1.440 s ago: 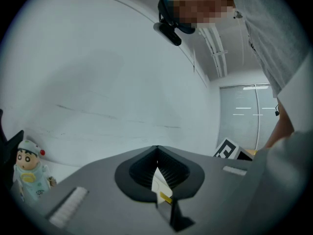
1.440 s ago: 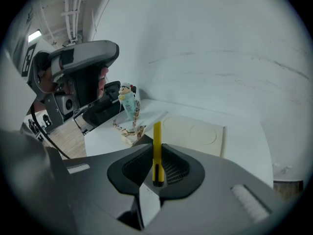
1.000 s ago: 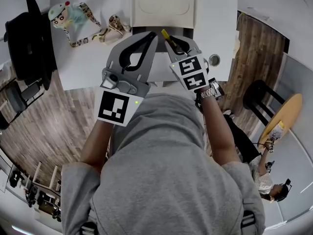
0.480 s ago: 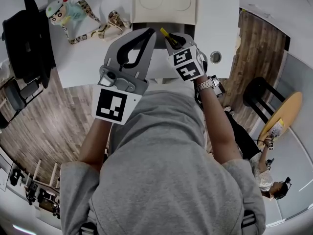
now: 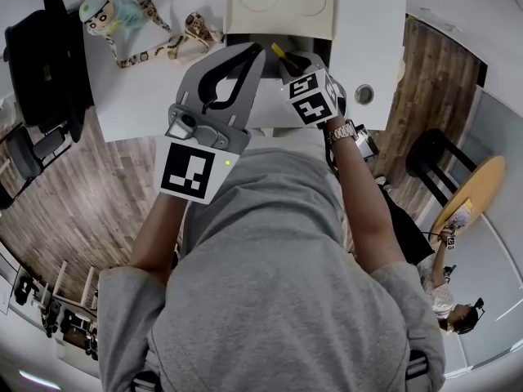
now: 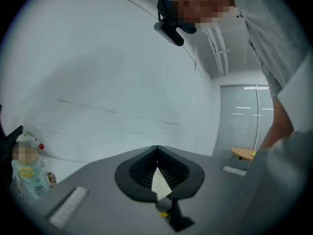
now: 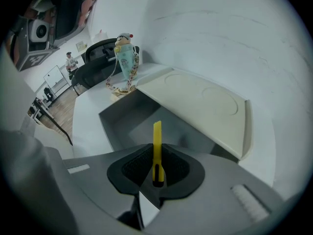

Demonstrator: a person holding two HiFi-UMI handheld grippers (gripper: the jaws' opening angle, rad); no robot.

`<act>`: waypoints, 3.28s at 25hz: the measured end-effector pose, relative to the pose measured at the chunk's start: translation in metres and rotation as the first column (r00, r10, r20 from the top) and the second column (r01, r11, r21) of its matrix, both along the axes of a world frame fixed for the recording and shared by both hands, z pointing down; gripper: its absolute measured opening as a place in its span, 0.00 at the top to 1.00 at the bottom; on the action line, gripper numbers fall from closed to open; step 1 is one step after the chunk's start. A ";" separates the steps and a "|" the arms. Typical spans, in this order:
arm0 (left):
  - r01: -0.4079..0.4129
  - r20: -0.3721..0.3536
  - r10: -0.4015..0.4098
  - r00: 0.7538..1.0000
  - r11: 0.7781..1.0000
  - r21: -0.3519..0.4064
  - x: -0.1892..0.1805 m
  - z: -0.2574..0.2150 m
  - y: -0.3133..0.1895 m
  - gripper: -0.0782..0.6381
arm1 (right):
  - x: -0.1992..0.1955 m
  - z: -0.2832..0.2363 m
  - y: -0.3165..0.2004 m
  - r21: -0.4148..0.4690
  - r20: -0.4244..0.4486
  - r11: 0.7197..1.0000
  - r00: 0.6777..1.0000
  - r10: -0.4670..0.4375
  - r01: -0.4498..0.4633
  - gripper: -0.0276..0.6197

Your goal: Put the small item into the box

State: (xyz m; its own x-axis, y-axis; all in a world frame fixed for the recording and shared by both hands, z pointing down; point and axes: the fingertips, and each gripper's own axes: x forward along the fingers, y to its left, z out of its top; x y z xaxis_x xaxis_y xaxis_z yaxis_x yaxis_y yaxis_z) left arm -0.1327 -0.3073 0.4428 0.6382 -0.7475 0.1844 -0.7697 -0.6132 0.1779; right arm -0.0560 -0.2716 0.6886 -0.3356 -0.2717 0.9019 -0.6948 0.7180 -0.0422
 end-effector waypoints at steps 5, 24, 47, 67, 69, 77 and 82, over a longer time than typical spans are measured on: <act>-0.005 0.000 0.005 1.000 1.000 -0.013 0.000 0.004 0.000 0.89 | -0.001 0.004 0.000 -0.011 -0.013 1.000 1.000 -0.005 0.005 0.85; 0.003 -0.013 -0.004 1.000 1.000 -0.020 -0.002 0.006 -0.003 0.89 | 0.007 0.017 -0.005 -0.065 -0.105 0.993 0.990 0.090 -0.097 0.84; 0.001 -0.010 -0.001 1.000 1.000 -0.009 0.000 0.003 0.004 0.89 | 0.010 0.012 -0.006 -0.065 -0.089 0.992 0.990 0.105 -0.111 0.84; -0.031 0.012 0.031 0.999 1.000 -0.001 0.010 0.000 0.025 0.89 | 0.024 -0.014 0.003 -0.019 -0.030 0.985 0.985 0.173 -0.173 0.93; -0.028 0.014 0.028 0.999 1.000 -0.003 0.010 0.000 0.026 0.89 | 0.025 -0.015 0.005 -0.022 -0.022 0.984 0.984 0.174 -0.175 0.93; -0.007 0.012 0.007 1.000 1.000 -0.002 0.010 -0.003 0.038 0.89 | 0.027 -0.039 0.012 -0.012 0.065 0.969 0.967 0.246 -0.246 0.93; -0.002 0.009 0.002 1.000 1.000 0.013 0.008 -0.008 0.049 0.89 | 0.025 -0.065 0.017 0.015 0.121 0.960 0.954 0.276 -0.279 0.93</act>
State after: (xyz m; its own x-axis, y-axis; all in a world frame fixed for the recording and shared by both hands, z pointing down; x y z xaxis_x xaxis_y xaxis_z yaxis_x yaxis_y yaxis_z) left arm -0.1243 -0.2579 0.4343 0.6382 -0.7484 0.1805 -0.7698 -0.6171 0.1630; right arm -0.0307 -0.2544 0.6239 -0.3455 -0.3965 0.8506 -0.8583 0.4999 -0.1156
